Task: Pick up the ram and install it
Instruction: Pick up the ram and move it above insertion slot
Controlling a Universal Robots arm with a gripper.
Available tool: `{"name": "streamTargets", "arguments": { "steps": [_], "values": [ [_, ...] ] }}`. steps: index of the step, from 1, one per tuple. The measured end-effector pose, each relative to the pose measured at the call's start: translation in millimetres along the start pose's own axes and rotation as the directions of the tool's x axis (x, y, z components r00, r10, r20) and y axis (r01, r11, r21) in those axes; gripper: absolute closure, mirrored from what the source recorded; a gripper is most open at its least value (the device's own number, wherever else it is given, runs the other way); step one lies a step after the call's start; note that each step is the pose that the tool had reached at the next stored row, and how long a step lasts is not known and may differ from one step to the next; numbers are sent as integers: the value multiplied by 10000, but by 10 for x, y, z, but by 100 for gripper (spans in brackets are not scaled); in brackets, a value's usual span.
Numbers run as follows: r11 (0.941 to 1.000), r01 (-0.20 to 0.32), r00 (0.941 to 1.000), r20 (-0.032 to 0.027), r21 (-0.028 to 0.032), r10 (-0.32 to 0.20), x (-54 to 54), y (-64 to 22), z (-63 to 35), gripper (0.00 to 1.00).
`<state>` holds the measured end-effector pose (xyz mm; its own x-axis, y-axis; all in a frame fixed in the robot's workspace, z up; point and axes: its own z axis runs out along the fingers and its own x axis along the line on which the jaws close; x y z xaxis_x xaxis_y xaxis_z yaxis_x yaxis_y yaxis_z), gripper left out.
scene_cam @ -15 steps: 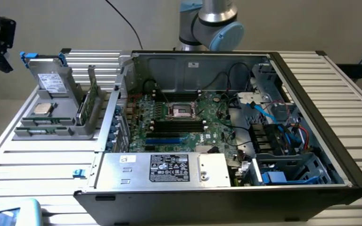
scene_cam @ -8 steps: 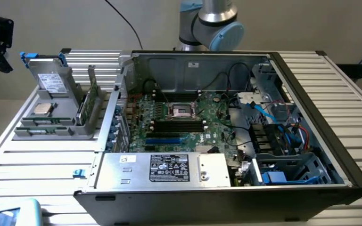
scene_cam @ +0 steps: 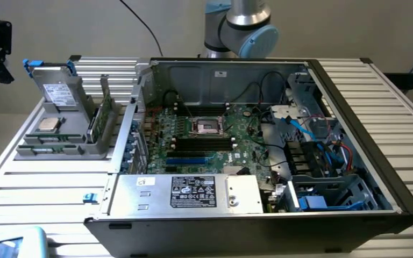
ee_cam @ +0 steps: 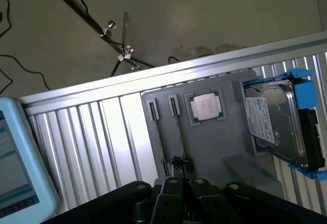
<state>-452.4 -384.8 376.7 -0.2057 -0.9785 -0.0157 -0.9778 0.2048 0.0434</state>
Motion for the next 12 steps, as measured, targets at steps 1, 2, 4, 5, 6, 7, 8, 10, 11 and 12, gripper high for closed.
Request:
{"name": "streamTargets", "arguments": {
  "steps": [1, 2, 4, 5, 6, 7, 8, 10, 11, 12],
  "values": [
    [9998, 180, 9998, -17, -1, -180, 0, 0, 0, 89],
    [9993, 374, 9993, -36, -3, -374, 0, 0, 0, 89],
    [9984, 565, 9984, -47, -6, -565, 0, 0, 0, 89],
    [9984, 566, 9984, -48, -6, -566, 0, 0, -1, 89],
    [9984, 566, 9984, -48, -6, -566, 0, 0, 0, 89],
    [9984, 566, 9984, -48, -5, -566, 0, 0, 0, 89],
    [9984, 566, 9984, -48, -5, -566, 0, 0, 0, 89],
    [9984, 566, 9984, -48, -5, -566, 0, 0, 0, 89],
    [9984, 569, 9984, -48, -5, -569, 0, 0, 0, 89],
    [9983, 579, 9983, -49, -6, -579, 0, 0, 0, 89]
  ]
}}
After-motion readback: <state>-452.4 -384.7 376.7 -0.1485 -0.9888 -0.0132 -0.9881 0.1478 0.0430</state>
